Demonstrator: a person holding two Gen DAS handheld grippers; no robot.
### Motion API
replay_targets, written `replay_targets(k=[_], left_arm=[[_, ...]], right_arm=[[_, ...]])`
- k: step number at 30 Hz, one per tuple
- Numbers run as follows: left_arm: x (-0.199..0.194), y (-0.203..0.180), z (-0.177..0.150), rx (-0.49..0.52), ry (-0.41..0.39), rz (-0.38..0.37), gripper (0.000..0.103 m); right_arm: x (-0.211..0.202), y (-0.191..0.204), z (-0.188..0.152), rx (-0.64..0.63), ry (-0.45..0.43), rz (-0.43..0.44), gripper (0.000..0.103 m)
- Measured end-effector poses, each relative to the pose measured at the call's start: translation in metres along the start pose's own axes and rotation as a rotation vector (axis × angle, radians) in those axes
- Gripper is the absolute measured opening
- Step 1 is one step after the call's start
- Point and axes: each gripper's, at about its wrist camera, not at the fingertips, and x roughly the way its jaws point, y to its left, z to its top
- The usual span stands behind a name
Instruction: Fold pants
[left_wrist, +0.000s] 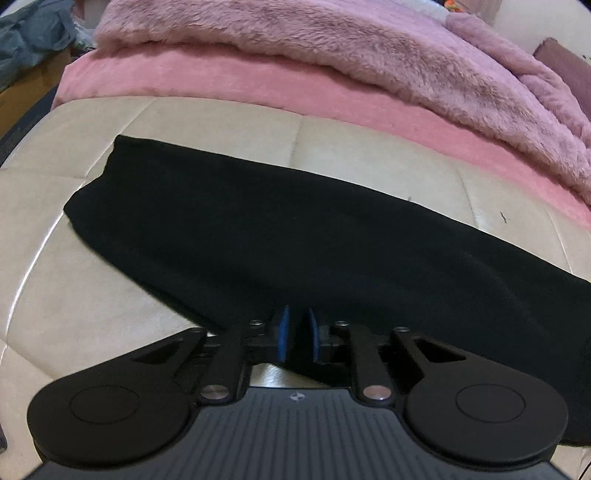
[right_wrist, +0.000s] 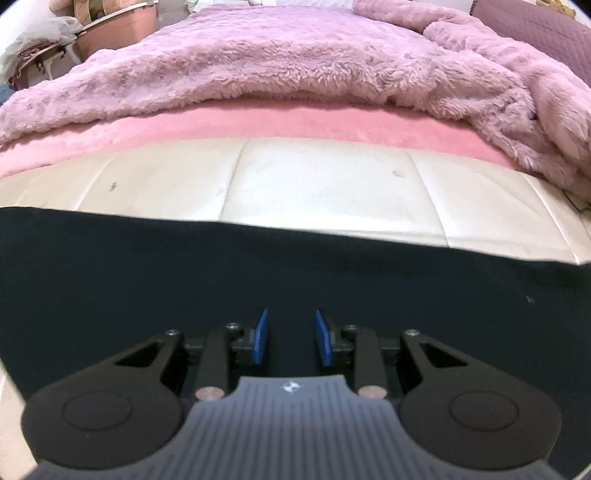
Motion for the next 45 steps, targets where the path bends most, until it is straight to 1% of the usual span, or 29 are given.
replay_targets(k=[4, 9, 10, 11, 12, 13, 16, 19, 21, 23, 24, 27, 32, 33, 34, 35, 36, 38, 39, 40, 42, 45], left_arm=[[0.003, 0.009, 0.000, -0.046, -0.003, 0.001, 0.008], [-0.002, 0.017, 0.000, -0.119, -0.024, -0.019, 0.008], [-0.006, 0.018, -0.001, -0.139, -0.043, -0.022, 0.016], [-0.012, 0.022, -0.003, -0.165, -0.076, -0.025, 0.021], [-0.019, 0.027, -0.005, -0.199, -0.114, -0.028, 0.033], [-0.025, 0.036, -0.008, -0.261, -0.157, -0.033, 0.041], [-0.031, 0.070, -0.018, -0.450, -0.207, -0.040, 0.042], [-0.028, 0.107, -0.027, -0.632, -0.220, -0.043, 0.045], [-0.025, 0.128, -0.033, -0.742, -0.229, -0.078, 0.045], [-0.018, 0.144, -0.035, -0.827, -0.230, -0.127, 0.045], [-0.013, 0.147, -0.034, -0.844, -0.234, -0.145, 0.045], [-0.003, 0.151, -0.030, -0.850, -0.254, -0.179, 0.045], [0.013, 0.157, -0.025, -0.877, -0.308, -0.232, 0.044], [0.016, 0.159, -0.024, -0.886, -0.316, -0.238, 0.042], [0.019, 0.160, -0.025, -0.894, -0.322, -0.241, 0.033], [0.022, 0.163, -0.025, -0.904, -0.323, -0.242, 0.027], [0.025, 0.166, -0.026, -0.916, -0.318, -0.237, 0.013], [0.028, 0.174, -0.030, -0.946, -0.319, -0.274, 0.013], [0.028, 0.174, -0.030, -0.948, -0.321, -0.279, 0.010], [0.025, 0.173, -0.029, -0.932, -0.325, -0.277, 0.005], [0.019, 0.165, -0.024, -0.881, -0.334, -0.247, 0.005], [0.006, 0.156, -0.018, -0.824, -0.370, -0.257, 0.005]], right_arm=[[0.019, -0.010, 0.018, -0.003, -0.031, -0.030, 0.024], [0.029, -0.021, 0.033, 0.043, -0.027, -0.053, 0.025], [0.028, -0.019, 0.034, 0.030, -0.027, -0.059, 0.025], [0.025, -0.018, 0.034, 0.022, -0.027, -0.065, 0.025], [0.021, -0.016, 0.034, 0.025, -0.031, -0.065, 0.025], [0.014, -0.015, 0.033, 0.032, -0.043, -0.050, 0.025], [-0.004, -0.003, 0.024, 0.044, -0.064, 0.019, 0.029], [-0.015, 0.019, 0.015, 0.030, -0.076, 0.093, 0.030], [-0.018, 0.036, 0.009, 0.019, -0.072, 0.124, 0.031], [-0.018, 0.053, 0.006, 0.003, -0.065, 0.146, 0.032], [-0.016, 0.061, 0.005, -0.007, -0.057, 0.158, 0.032], [-0.011, 0.085, 0.004, -0.037, -0.035, 0.181, 0.032], [-0.010, 0.113, 0.007, -0.096, -0.020, 0.192, 0.032], [-0.010, 0.117, 0.008, -0.106, -0.018, 0.195, 0.032], [-0.010, 0.121, 0.009, -0.118, -0.014, 0.198, 0.032], [-0.010, 0.125, 0.009, -0.130, -0.011, 0.197, 0.032], [-0.009, 0.129, 0.010, -0.140, -0.008, 0.192, 0.032], [-0.007, 0.134, 0.011, -0.148, 0.002, 0.186, 0.032], [-0.007, 0.137, 0.012, -0.151, 0.005, 0.186, 0.032], [-0.007, 0.138, 0.012, -0.156, 0.008, 0.186, 0.032], [-0.008, 0.143, 0.012, -0.172, 0.012, 0.186, 0.032], [-0.009, 0.146, 0.011, -0.184, 0.018, 0.185, 0.032]])
